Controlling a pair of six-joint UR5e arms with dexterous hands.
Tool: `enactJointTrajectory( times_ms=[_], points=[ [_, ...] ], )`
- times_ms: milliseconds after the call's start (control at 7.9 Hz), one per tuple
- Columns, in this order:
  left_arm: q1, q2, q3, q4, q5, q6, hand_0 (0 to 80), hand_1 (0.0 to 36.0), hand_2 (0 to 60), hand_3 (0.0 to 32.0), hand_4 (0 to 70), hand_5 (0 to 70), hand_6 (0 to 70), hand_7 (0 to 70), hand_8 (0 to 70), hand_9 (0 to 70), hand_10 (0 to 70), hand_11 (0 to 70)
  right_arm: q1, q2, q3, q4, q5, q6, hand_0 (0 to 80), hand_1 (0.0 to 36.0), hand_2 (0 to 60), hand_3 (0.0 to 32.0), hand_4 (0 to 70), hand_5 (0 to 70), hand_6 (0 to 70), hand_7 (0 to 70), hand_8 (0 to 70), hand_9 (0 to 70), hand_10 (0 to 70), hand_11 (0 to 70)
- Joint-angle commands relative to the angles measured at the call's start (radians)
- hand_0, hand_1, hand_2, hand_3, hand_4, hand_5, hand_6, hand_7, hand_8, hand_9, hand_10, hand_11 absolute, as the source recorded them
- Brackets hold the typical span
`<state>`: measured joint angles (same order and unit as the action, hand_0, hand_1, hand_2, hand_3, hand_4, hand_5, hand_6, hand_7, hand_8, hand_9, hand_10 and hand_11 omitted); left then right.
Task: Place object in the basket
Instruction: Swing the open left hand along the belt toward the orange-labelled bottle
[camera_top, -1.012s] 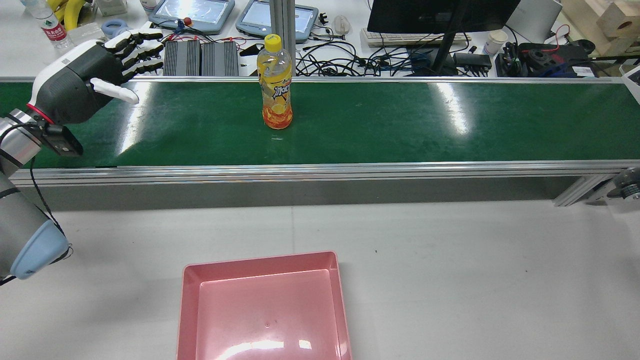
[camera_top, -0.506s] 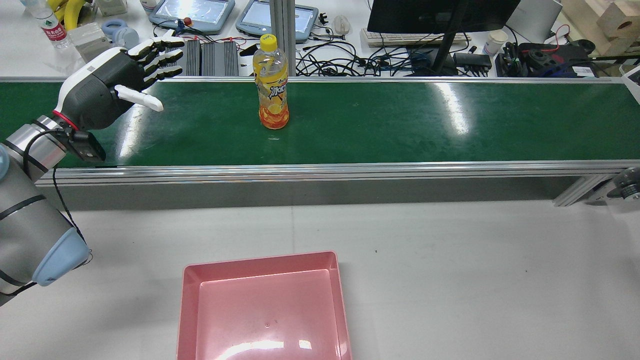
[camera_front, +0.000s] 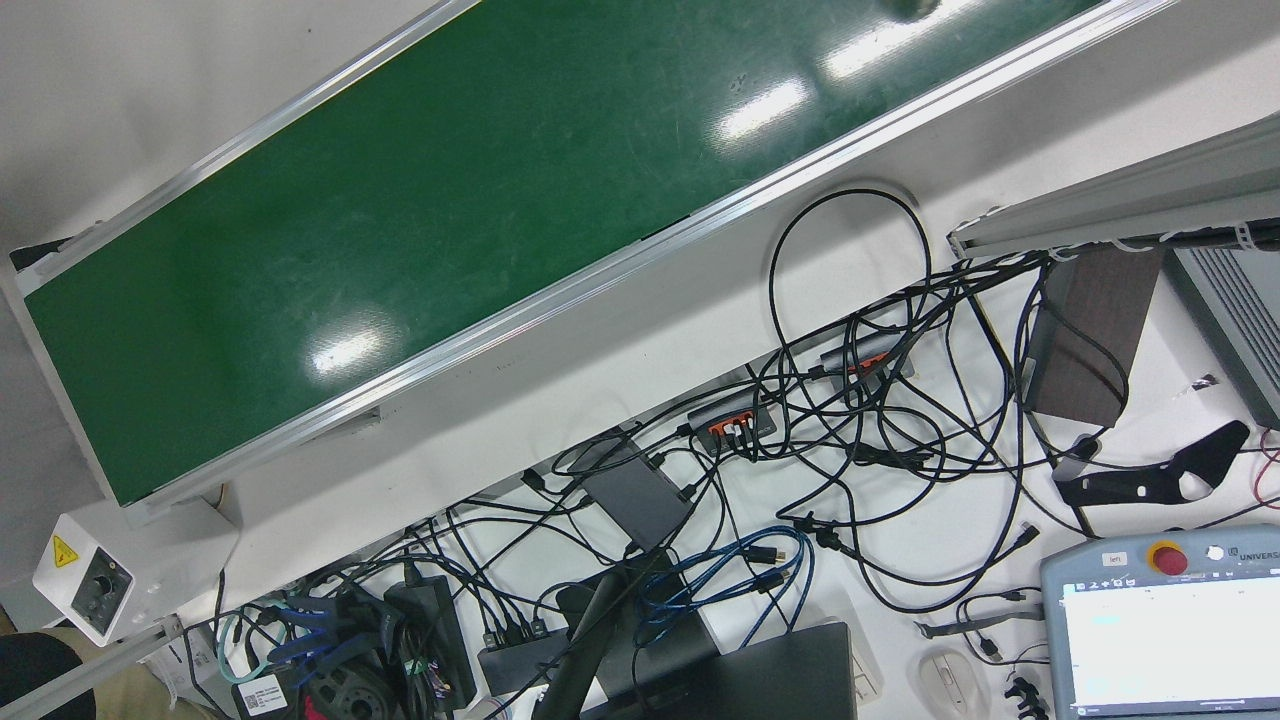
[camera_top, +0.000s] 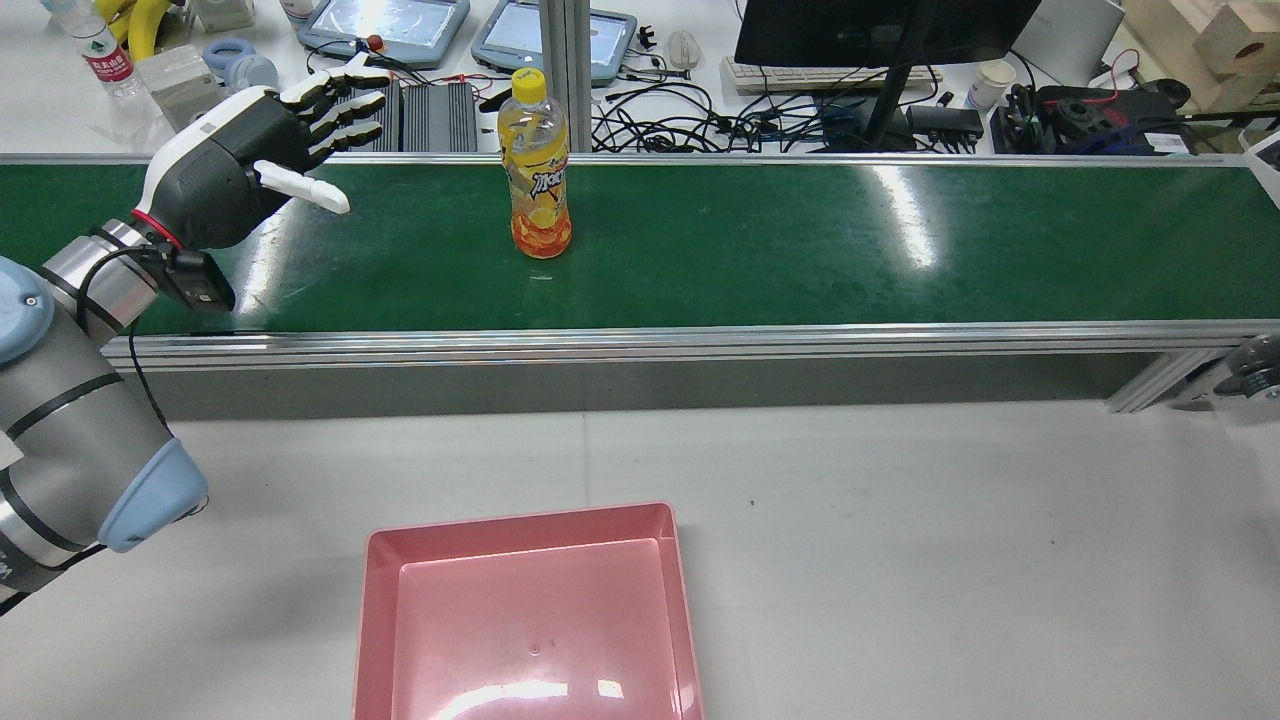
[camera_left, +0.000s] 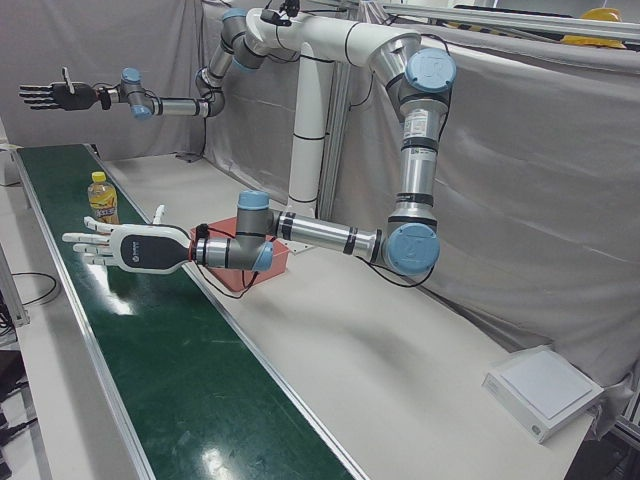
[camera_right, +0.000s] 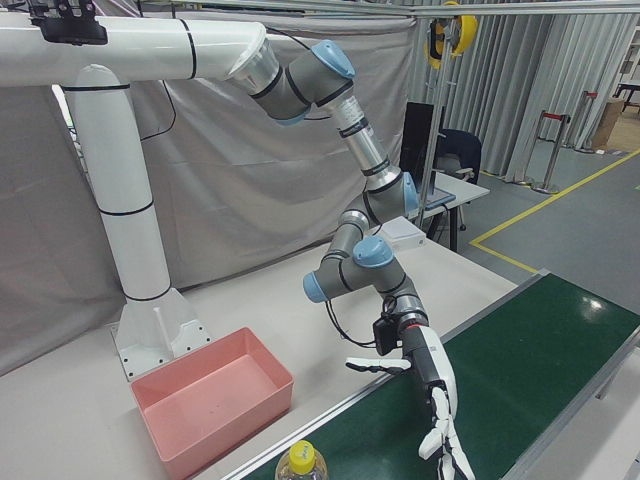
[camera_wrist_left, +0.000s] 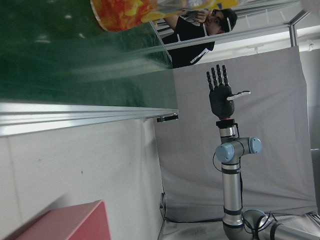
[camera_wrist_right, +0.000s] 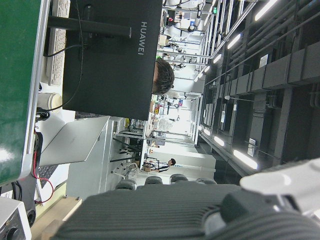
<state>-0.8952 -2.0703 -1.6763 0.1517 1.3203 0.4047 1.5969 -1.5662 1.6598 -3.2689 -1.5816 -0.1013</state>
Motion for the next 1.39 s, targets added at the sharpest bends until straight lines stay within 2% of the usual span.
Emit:
enactJointTrajectory(
  times_ms=[0,380,633,759,1265],
  points=[
    [0.034,-0.034,0.035,-0.001,-0.001,0.002,53.3,9.1,0.0,5.8,12.3,24.4,1.7,0.9,9.5,9.9,7.9,12.8,0.000,0.000,0.000,-0.002,0.000,0.000,0.0,0.0,0.0,0.0,0.0,0.0,0.0,0.0,0.0,0.0,0.0,0.0],
    [0.055,-0.074,0.046,0.002,-0.003,0.022,53.8,10.0,0.0,4.8,12.9,25.3,2.5,1.1,10.0,10.5,8.0,13.0,0.000,0.000,0.000,0.000,0.000,0.000,0.0,0.0,0.0,0.0,0.0,0.0,0.0,0.0,0.0,0.0,0.0,0.0],
    [0.064,-0.143,0.139,-0.014,-0.001,0.022,53.7,9.7,0.0,5.8,12.3,24.8,2.0,1.1,9.7,10.1,8.2,13.3,0.000,0.000,0.000,0.000,0.000,0.000,0.0,0.0,0.0,0.0,0.0,0.0,0.0,0.0,0.0,0.0,0.0,0.0],
    [0.070,-0.151,0.153,-0.021,-0.003,0.022,53.7,9.7,0.0,5.6,12.4,24.9,2.2,1.0,9.9,10.2,8.5,13.7,0.000,0.000,0.000,0.000,0.000,0.000,0.0,0.0,0.0,0.0,0.0,0.0,0.0,0.0,0.0,0.0,0.0,0.0],
    [0.087,-0.180,0.153,-0.020,-0.003,0.022,53.9,10.6,0.0,3.4,13.4,26.5,2.9,1.3,10.3,10.7,8.2,13.3,0.000,0.000,0.000,0.000,0.000,0.000,0.0,0.0,0.0,0.0,0.0,0.0,0.0,0.0,0.0,0.0,0.0,0.0]
  ],
)
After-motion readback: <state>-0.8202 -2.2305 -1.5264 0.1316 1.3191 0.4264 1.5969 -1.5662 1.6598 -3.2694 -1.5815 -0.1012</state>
